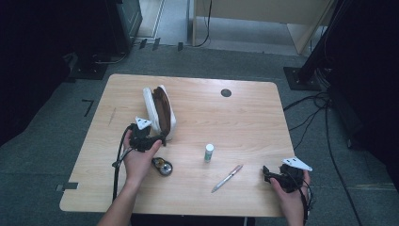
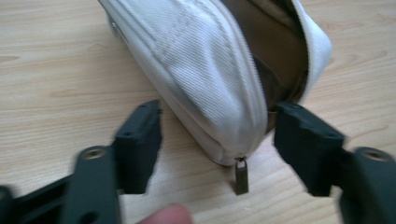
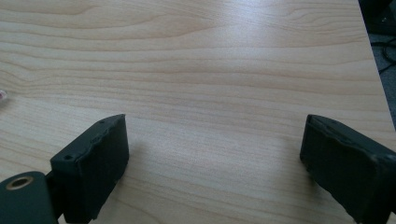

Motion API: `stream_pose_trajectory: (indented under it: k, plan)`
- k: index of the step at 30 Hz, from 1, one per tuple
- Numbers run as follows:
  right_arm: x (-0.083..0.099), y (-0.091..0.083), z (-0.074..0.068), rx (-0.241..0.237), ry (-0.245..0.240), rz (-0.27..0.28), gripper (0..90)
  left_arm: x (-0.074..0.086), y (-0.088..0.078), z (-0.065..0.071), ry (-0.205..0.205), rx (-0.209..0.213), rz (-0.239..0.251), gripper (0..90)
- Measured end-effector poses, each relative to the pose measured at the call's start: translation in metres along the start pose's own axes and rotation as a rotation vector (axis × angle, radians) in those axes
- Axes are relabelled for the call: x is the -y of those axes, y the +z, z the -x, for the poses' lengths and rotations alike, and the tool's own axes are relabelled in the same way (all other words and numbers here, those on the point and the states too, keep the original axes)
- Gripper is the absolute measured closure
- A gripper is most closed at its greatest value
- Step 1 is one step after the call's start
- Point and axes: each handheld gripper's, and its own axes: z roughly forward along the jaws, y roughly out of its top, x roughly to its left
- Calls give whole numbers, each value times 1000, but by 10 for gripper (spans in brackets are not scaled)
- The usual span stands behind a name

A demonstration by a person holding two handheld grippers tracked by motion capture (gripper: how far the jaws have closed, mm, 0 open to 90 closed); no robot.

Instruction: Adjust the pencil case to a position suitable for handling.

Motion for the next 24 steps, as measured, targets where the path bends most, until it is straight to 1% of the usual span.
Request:
stream_pose_trajectory:
  k: [1,2,6,8,9,11,12,14,15,16,17,19,21,23,24]
  plan:
    - [0,0,0,1,0,-1,75,0,0,-2,-7,22,7,452]
    - [0,0,0,0,0,-1,75,-1,0,-4,-16,35,11,474]
    - [0,0,0,0,0,-1,75,-2,-1,-9,-27,51,23,552]
    - [0,0,0,0,0,-1,75,-1,-1,-12,-40,73,24,592]
    - [0,0,0,0,0,-1,75,-1,-1,-14,-46,86,24,609]
    - [0,0,0,0,0,-1,75,-1,-1,-16,-66,129,14,640]
    - [0,0,0,0,1,0,75,-1,-1,-17,-67,149,10,649]
    - [0,0,0,0,0,-1,75,-1,-1,-16,-64,192,14,660]
    - [0,0,0,0,0,-1,75,-1,0,-16,-68,205,14,665]
    - [0,0,0,0,0,-1,75,0,0,-16,-63,220,10,672]
    - [0,0,0,1,0,-1,75,0,1,-15,-62,244,12,679]
    - [0,0,0,1,0,-1,75,1,2,-14,-54,270,5,691]
    - [0,0,0,1,0,-1,75,2,3,-12,-49,303,9,710]
    - [0,0,0,1,0,0,75,3,3,-9,-26,337,7,717]
    - [0,0,0,1,0,0,75,3,3,-7,-11,348,2,722]
